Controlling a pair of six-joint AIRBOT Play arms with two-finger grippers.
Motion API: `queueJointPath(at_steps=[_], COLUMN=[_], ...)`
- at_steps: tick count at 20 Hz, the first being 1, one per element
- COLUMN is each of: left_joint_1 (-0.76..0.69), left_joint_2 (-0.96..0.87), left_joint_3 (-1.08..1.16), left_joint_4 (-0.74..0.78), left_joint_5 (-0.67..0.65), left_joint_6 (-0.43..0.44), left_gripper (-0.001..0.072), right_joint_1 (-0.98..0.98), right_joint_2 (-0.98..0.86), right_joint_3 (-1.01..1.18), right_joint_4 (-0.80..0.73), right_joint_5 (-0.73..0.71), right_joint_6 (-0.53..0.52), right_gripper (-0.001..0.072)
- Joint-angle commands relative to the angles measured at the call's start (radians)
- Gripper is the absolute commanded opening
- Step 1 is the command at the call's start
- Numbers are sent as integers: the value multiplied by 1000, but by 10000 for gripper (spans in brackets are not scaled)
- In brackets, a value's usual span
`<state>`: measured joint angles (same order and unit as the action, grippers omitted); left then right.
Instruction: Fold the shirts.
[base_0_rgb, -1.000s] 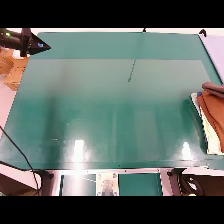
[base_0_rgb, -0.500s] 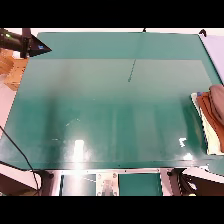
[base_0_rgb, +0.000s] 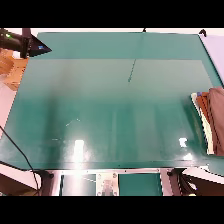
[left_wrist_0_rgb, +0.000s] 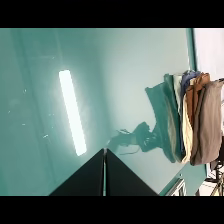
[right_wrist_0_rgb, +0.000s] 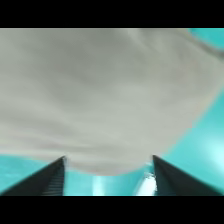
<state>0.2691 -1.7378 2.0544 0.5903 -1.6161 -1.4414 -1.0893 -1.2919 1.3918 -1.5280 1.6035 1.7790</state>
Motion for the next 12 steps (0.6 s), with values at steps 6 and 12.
queueJointPath(at_steps=[6, 12], left_joint_1=[0, 0], left_joint_2=[188, 753], left_joint_3=[-158, -910], left_joint_4=[64, 144], left_joint_5=[44, 275], left_joint_6=[19, 120], left_gripper=[22, 22], right_joint_1=[457, 956], right_joint_2=[9, 174], right_joint_3=[313, -189], right_joint_4=[449, 340], right_joint_5=[-134, -298], right_joint_6=[-83, -141], right_gripper=[20, 17])
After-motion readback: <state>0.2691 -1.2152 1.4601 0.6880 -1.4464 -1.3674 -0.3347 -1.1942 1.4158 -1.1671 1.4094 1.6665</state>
